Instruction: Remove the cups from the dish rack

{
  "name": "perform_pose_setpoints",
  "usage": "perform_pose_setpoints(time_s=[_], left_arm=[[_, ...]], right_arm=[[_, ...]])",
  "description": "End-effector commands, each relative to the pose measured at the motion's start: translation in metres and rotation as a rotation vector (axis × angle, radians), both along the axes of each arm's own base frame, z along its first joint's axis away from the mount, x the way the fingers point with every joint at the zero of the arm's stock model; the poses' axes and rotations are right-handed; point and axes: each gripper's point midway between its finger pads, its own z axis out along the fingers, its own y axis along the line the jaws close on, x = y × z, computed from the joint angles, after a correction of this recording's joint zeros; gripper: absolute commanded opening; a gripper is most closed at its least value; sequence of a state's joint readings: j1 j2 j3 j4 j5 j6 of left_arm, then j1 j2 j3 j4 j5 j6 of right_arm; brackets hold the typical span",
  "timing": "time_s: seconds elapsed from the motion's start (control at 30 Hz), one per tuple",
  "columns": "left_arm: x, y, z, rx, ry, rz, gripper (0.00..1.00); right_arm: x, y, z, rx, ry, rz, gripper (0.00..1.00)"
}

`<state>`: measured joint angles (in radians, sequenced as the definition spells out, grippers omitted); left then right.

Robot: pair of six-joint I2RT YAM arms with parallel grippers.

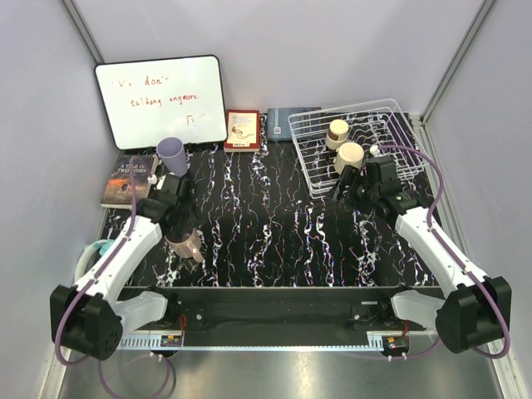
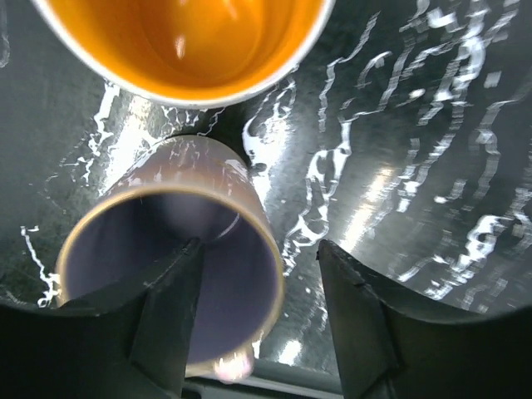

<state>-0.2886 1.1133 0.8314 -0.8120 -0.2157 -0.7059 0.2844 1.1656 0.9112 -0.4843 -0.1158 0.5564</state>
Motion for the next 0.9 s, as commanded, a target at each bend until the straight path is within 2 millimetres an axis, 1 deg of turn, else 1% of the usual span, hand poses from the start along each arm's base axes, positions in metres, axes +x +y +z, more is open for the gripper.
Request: perform_pose_setpoints(time_s=[0.0, 0.03, 0.07, 0.13, 0.17, 0.2, 0.27, 0.3, 0.33, 0.37, 0.4, 0.43, 0.47, 0.5, 0.53, 0.57, 0.6, 0.63, 0.67, 0.7, 0.73, 0.77, 0.8, 0.83, 0.87], left_arm=[[0.005, -0.002, 0.049, -0.036, -0.101, -0.008, 0.63], [0.001, -0.002, 0.056, -0.041, -0.108, -0.009, 0.63], [0.004, -0.003, 0.07, -0.054, -0.141, -0.011, 0.64], [0.001, -0.003, 0.085, -0.056, -0.173, -0.015, 0.64], [0.004, -0.007, 0.099, -0.061, -0.203, -0.027, 0.64], [0.005, -0.009, 0.104, -0.064, -0.211, -0.037, 0.64], [0.011, -0.02, 0.12, -0.088, -0.255, -0.067, 0.64], [0.014, -0.024, 0.124, -0.094, -0.271, -0.085, 0.64], [0.021, -0.032, 0.129, -0.109, -0.303, -0.118, 0.64], [0.023, -0.04, 0.132, -0.118, -0.316, -0.146, 0.65], [0.026, -0.046, 0.133, -0.125, -0.322, -0.165, 0.65], [0.033, -0.055, 0.134, -0.134, -0.329, -0.198, 0.67], [0.035, -0.066, 0.137, -0.139, -0.337, -0.235, 0.67], [0.038, -0.073, 0.138, -0.138, -0.341, -0.258, 0.68], [0.046, -0.081, 0.137, -0.117, -0.347, -0.299, 0.69], [0.046, -0.097, 0.145, -0.11, -0.369, -0.355, 0.7], [0.051, -0.106, 0.14, -0.08, -0.361, -0.397, 0.72], [0.054, -0.117, 0.149, -0.079, -0.379, -0.432, 0.76], [0.053, -0.129, 0.148, -0.078, -0.369, -0.475, 0.77], [0.056, -0.137, 0.139, -0.069, -0.339, -0.504, 0.78], [0.055, -0.147, 0.139, -0.092, -0.329, -0.536, 0.8], [0.053, -0.154, 0.136, -0.101, -0.314, -0.558, 0.81], [0.053, -0.159, 0.131, -0.103, -0.299, -0.565, 0.81], [0.05, -0.163, 0.127, -0.102, -0.291, -0.581, 0.82], [0.05, -0.165, 0.123, -0.101, -0.285, -0.586, 0.82]], right_arm=[[0.01, 0.003, 0.013, 0.005, -0.045, 0.009, 0.78], [0.011, 0.004, 0.014, 0.005, -0.047, 0.009, 0.78], [0.012, 0.002, 0.013, -0.002, -0.046, 0.005, 0.78], [0.017, 0.001, 0.019, -0.01, -0.063, -0.003, 0.78], [0.02, -0.002, 0.018, -0.028, -0.062, -0.019, 0.81], [0.025, -0.004, 0.025, -0.035, -0.08, -0.035, 0.83], [0.034, -0.014, 0.028, -0.079, -0.09, -0.091, 0.88], [0.042, -0.017, 0.039, -0.088, -0.117, -0.108, 0.9], [0.048, -0.019, 0.043, -0.105, -0.126, -0.127, 0.91], [0.055, -0.026, 0.042, -0.14, -0.125, -0.16, 0.92], [0.066, -0.027, 0.058, -0.144, -0.162, -0.174, 0.92], [0.073, -0.028, 0.064, -0.161, -0.174, -0.178, 0.91], [0.083, -0.033, 0.058, -0.199, -0.157, -0.204, 0.91], [0.097, -0.034, 0.077, -0.206, -0.195, -0.221, 0.91], [0.106, -0.037, 0.082, -0.235, -0.203, -0.221, 0.9], [0.118, -0.037, 0.065, -0.278, -0.153, -0.217, 0.9], [0.135, -0.037, 0.088, -0.282, -0.191, -0.228, 0.9], [0.139, -0.044, 0.082, -0.333, -0.15, -0.241, 0.9], [0.16, -0.041, 0.081, -0.353, -0.137, -0.247, 0.9], [0.167, -0.043, 0.078, -0.371, -0.12, -0.253, 0.9], [0.168, -0.049, 0.07, -0.408, -0.072, -0.259, 0.91], [0.183, -0.046, 0.068, -0.418, -0.066, -0.261, 0.91], [0.188, -0.046, 0.064, -0.43, -0.057, -0.256, 0.91], [0.193, -0.048, 0.051, -0.461, -0.031, -0.251, 0.91], [0.197, -0.048, 0.054, -0.467, -0.04, -0.255, 0.91]])
